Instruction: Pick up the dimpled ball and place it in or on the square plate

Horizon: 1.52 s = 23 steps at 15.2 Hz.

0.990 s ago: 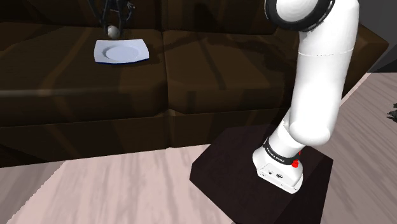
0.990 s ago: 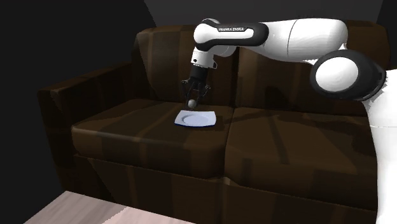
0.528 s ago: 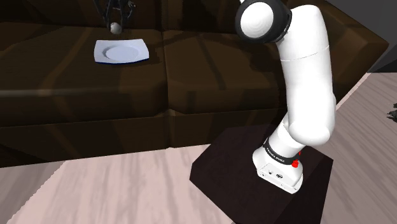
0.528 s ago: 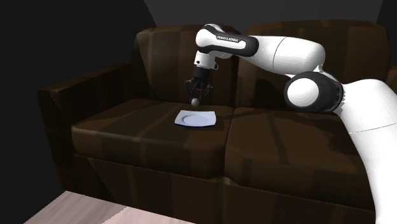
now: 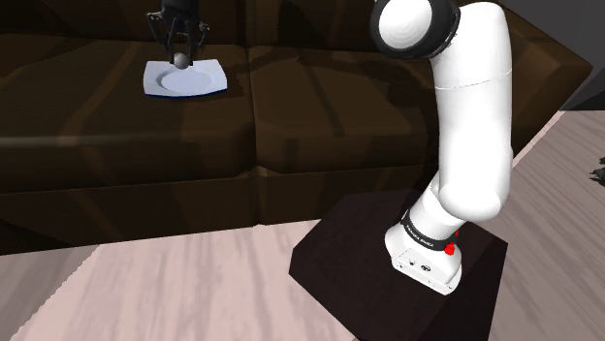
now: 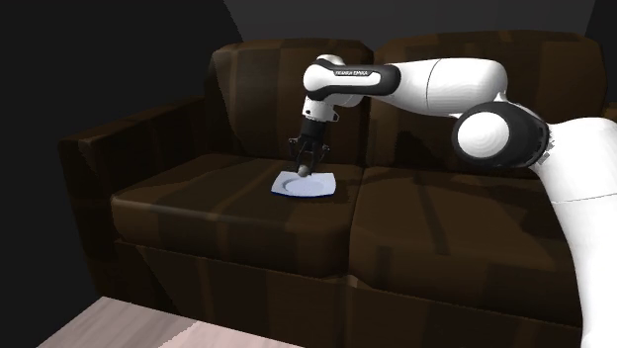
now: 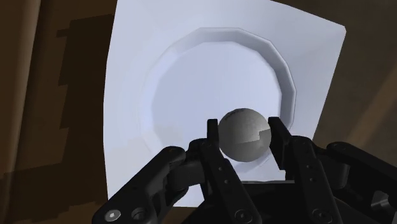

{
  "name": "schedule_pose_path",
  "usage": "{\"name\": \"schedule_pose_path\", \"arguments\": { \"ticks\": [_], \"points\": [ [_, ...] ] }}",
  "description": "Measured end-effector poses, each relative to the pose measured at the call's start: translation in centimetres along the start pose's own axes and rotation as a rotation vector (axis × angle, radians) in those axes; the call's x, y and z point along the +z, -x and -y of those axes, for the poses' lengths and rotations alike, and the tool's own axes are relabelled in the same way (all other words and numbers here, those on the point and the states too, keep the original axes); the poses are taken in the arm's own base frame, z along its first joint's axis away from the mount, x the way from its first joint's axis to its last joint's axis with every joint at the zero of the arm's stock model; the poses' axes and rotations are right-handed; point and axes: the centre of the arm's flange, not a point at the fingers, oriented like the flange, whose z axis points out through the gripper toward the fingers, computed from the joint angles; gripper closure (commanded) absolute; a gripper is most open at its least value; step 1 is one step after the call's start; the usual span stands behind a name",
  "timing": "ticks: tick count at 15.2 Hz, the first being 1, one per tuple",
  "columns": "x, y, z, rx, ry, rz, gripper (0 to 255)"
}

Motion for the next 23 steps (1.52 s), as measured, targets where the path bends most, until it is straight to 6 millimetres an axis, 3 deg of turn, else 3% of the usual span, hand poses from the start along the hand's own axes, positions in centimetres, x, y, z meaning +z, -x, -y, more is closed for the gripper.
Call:
{"name": "schedule_pose_path", "arguments": {
  "ticks": [3,9,10,16,20,23],
  "points": [
    [1.5,0.1,-0.3,0.0,0.0,0.001,255],
    [1.9,0.1,-0.4,0.0,0.0,0.0,255],
    [1.9,0.1,-0.4,0.0,0.0,0.0,0],
    [1.9,0.1,-0.4,0.0,0.0,0.0,0],
    [-2.0,-0.1,-0.4,0.0,-0.001,-0.002,0],
    [-3.0,0.1,-0.4,0.0,-0.001,-0.001,0]
  ]
}}
